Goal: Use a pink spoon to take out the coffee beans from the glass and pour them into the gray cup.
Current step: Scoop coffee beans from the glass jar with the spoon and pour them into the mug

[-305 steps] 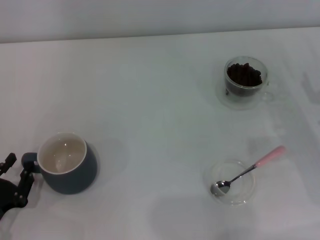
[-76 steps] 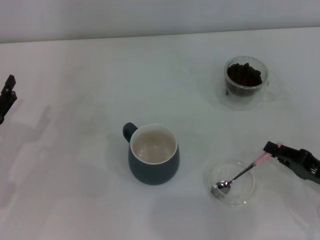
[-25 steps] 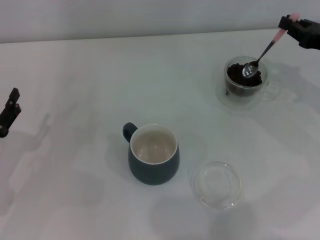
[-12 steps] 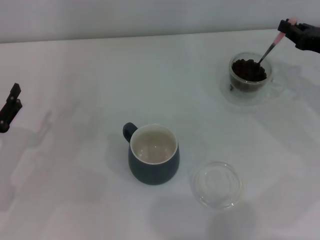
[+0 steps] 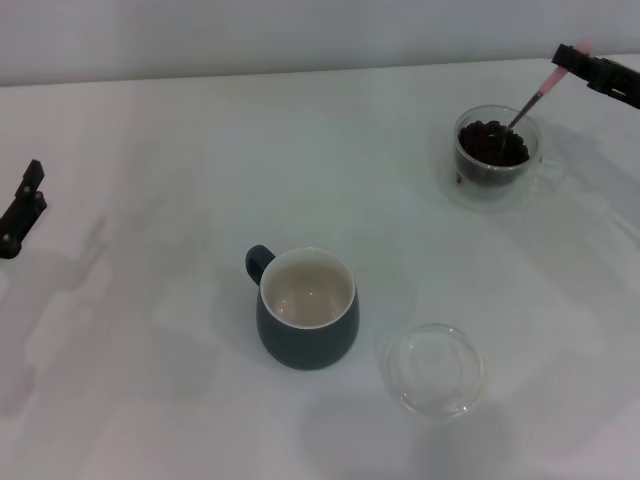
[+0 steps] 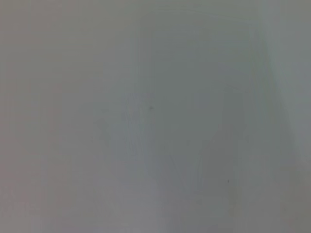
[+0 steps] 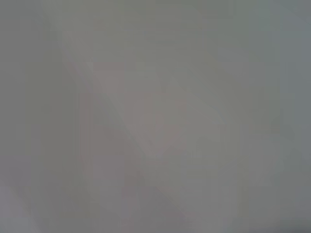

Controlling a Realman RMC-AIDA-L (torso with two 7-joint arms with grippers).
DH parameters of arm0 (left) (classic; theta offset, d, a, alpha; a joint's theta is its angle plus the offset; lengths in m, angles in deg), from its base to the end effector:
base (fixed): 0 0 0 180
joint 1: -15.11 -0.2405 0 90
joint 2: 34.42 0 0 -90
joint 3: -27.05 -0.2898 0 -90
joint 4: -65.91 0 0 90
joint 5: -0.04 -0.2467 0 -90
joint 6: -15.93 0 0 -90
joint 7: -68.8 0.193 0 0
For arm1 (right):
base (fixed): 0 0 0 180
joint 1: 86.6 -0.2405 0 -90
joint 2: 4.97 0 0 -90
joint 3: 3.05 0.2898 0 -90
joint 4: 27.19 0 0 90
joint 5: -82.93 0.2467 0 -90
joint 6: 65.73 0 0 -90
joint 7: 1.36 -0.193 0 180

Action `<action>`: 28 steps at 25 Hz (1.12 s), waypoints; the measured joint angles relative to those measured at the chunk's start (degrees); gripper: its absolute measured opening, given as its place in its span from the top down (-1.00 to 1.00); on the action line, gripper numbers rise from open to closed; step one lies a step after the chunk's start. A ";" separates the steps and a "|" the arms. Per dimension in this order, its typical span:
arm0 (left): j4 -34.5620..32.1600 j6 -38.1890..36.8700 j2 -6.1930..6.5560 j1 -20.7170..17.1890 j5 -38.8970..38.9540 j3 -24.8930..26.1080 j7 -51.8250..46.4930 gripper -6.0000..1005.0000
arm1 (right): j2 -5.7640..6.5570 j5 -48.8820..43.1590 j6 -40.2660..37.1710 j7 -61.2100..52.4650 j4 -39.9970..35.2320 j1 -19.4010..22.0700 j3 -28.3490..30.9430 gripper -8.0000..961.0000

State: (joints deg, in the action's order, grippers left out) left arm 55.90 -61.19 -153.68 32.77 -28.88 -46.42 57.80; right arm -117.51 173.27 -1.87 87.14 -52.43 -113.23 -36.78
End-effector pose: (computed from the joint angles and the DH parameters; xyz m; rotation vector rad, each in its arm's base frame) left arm -0.3722 0.3595 -0.0499 -1.8197 -0.2466 -0.6849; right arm 0.3942 0.4473 0.0351 -1.8333 1.2103 0.9328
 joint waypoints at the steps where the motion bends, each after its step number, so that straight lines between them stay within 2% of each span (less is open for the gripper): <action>1: 0.00 0.00 0.00 0.00 0.00 0.00 0.00 -0.50 | -0.16 0.11 -0.88 -1.34 0.04 0.10 0.11 0.66; 12: 0.00 0.05 0.09 0.04 0.00 0.00 0.22 -0.50 | -0.83 1.66 -5.22 -8.44 1.47 0.49 0.49 0.66; 28: -0.01 0.13 0.17 0.18 0.00 0.00 0.28 -0.50 | -0.37 2.83 -5.04 -13.65 1.68 1.40 2.47 0.65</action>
State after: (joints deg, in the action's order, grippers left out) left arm 55.90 -61.06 -153.51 32.95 -28.88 -46.43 58.08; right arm -117.88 176.09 -6.91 73.49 -50.75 -111.83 -34.31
